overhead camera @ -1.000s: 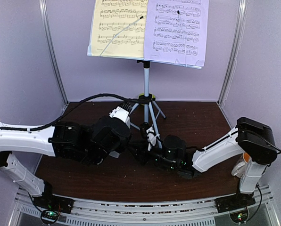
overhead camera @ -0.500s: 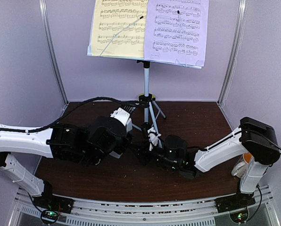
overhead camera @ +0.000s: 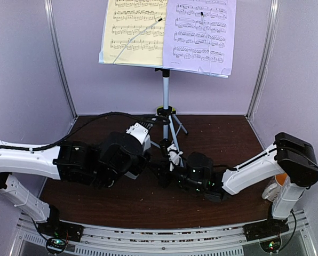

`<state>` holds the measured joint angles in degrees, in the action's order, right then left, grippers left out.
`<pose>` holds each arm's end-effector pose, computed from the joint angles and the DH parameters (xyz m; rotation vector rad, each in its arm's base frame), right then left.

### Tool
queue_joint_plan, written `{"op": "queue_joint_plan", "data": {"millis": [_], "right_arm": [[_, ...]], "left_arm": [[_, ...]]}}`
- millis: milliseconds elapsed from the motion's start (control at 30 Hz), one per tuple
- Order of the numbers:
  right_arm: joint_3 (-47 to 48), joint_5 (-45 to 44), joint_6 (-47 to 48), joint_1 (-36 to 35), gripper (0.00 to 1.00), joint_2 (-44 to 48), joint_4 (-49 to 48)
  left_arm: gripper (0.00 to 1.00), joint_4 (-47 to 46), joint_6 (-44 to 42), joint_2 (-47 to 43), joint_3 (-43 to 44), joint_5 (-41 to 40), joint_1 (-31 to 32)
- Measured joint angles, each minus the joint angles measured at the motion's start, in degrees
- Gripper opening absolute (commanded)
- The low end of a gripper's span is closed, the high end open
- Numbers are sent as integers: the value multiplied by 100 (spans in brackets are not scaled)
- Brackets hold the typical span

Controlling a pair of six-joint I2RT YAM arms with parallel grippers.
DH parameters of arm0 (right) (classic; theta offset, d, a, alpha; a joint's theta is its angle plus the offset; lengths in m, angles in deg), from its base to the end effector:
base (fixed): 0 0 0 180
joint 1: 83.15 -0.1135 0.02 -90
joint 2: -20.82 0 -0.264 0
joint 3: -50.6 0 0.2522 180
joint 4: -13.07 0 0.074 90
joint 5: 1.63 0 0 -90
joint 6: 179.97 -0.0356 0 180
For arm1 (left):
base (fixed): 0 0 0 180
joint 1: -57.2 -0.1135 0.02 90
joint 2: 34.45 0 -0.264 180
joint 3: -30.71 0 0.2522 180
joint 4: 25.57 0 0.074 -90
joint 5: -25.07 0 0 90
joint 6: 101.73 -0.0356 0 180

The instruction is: Set up the instrument practice props

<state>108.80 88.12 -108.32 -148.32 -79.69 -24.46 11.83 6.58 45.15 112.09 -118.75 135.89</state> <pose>0.1529 0.3302 0.1942 -0.7020 1.6305 1.0847 0.0873 -0.2902 0.3257 0.5163 1.8522 -0.0901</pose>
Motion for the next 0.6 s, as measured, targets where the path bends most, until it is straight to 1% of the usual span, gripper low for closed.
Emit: {"op": "queue_joint_plan", "data": {"millis": [100,233,433,600], "right_arm": [[-85,44,-46,11,0,24,-11],[-160,282,-308,83,0,33,-79],[-168,682,-1069,201,0,33,-247],[-173,732,-1836,214,0,50,-208]], "left_arm": [[17,-184,2,-50,-170,20,2],[17,-678,-42,-291,-595,74,11],[16,-1622,-280,-809,-1349,181,11],[15,-2214,-501,-964,-1731,236,11]]}}
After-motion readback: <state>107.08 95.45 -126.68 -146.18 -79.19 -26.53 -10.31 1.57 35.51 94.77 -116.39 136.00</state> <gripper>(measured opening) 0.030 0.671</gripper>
